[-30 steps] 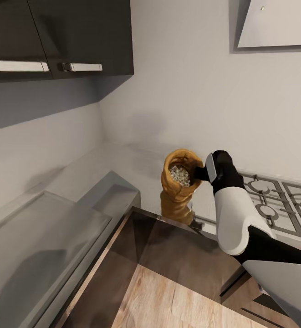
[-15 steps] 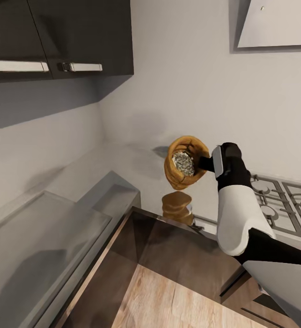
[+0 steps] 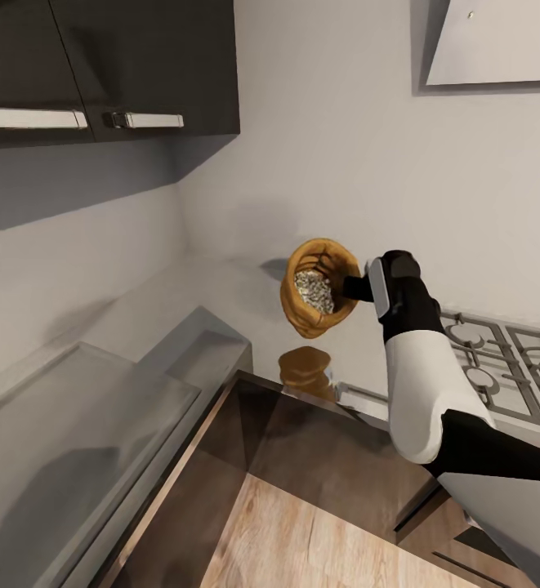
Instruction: In the kitchen, take the popcorn bag from the countertop, put it into the microwave, and heat it until the popcorn is cooked so the cooked popcorn ends up inside the bag.
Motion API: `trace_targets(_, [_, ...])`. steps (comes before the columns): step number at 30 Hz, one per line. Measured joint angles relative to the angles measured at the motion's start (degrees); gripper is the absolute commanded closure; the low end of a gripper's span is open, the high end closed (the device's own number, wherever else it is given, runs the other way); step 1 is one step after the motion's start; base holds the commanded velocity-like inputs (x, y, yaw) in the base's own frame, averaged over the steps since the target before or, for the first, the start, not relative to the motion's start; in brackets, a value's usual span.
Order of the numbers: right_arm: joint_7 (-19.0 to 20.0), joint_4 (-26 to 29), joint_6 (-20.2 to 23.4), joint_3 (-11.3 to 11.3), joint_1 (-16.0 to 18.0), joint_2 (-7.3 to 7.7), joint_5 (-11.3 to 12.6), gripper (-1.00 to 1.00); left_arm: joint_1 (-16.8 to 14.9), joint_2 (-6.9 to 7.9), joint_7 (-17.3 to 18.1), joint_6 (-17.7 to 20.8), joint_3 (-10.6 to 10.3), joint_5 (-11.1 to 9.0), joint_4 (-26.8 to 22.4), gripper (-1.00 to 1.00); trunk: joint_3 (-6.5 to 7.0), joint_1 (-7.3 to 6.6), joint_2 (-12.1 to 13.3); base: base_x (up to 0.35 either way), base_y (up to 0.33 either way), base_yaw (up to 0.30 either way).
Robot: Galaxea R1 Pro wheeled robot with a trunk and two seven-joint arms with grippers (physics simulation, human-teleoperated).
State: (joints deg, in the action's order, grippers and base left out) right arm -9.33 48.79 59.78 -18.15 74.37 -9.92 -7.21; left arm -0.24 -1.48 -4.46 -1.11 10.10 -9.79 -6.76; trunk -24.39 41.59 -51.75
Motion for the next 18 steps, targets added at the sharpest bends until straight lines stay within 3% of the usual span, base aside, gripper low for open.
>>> trace_targets(7, [0.02,-0.4,0.0,0.0,0.01,0.0,0.0,1.0,0.0,0.0,-0.03,-0.04,0.03,0.02,-0.12,-1.0,0.0,0.01,0.0,-0.035,0.0,0.0])
trace_targets(18, [0.04,-0.41,0.0,0.0,-0.02,0.01,0.01,1.0,0.0,-0.18,-0.1,-0.08,0.16,0.02,-0.19,-1.0,0.0,0.03,0.01,-0.328,0.0,0.0])
